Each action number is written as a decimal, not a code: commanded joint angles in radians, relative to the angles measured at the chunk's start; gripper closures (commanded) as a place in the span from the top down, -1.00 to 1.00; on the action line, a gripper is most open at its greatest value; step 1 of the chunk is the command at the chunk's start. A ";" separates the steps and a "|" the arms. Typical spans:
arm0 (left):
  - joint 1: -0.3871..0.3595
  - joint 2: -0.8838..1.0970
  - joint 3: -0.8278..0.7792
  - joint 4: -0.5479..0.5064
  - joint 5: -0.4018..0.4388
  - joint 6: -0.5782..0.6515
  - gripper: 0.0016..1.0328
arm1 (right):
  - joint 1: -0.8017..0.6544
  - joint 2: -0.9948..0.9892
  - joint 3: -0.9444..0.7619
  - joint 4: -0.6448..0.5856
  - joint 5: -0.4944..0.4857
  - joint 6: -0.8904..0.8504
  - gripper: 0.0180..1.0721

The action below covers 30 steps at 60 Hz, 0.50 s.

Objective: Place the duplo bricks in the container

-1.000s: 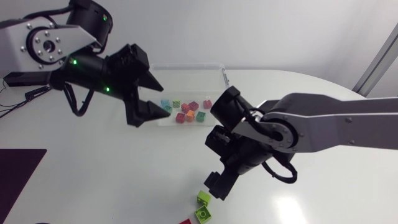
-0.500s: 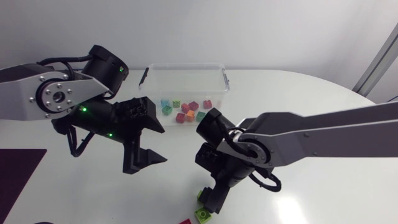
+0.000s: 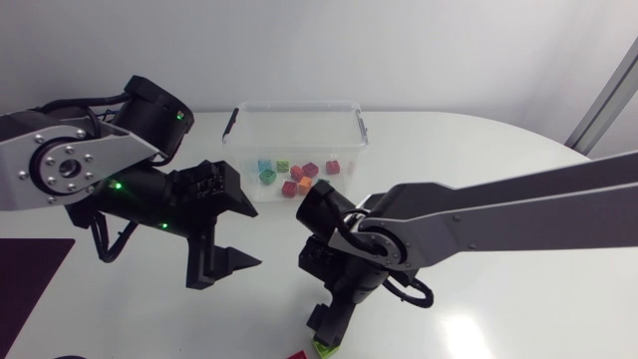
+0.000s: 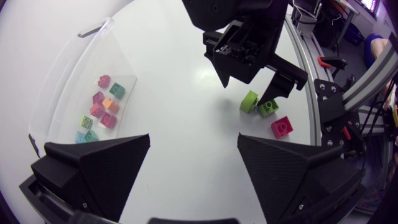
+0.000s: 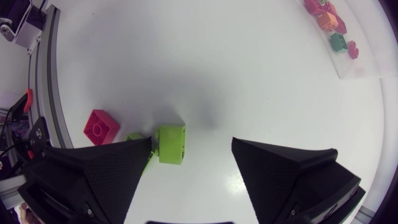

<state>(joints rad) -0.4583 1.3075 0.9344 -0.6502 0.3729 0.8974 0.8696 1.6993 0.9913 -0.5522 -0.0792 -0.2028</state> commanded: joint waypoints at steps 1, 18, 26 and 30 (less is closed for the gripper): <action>0.009 -0.020 -0.029 -0.002 -0.003 0.017 0.90 | -0.011 0.026 0.017 -0.025 0.002 -0.014 0.73; 0.013 -0.031 -0.025 0.000 -0.003 0.018 0.90 | -0.104 0.028 0.000 -0.032 0.004 -0.053 0.73; 0.012 -0.031 -0.019 0.000 -0.003 0.017 0.90 | -0.093 0.019 -0.005 -0.040 0.001 -0.055 0.73; 0.012 -0.033 -0.016 0.000 -0.003 0.014 0.90 | -0.075 0.019 0.000 -0.043 0.001 -0.053 0.73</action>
<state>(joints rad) -0.4519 1.2919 0.9253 -0.6506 0.3691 0.8974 0.7738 1.7081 0.9924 -0.5739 -0.0788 -0.2371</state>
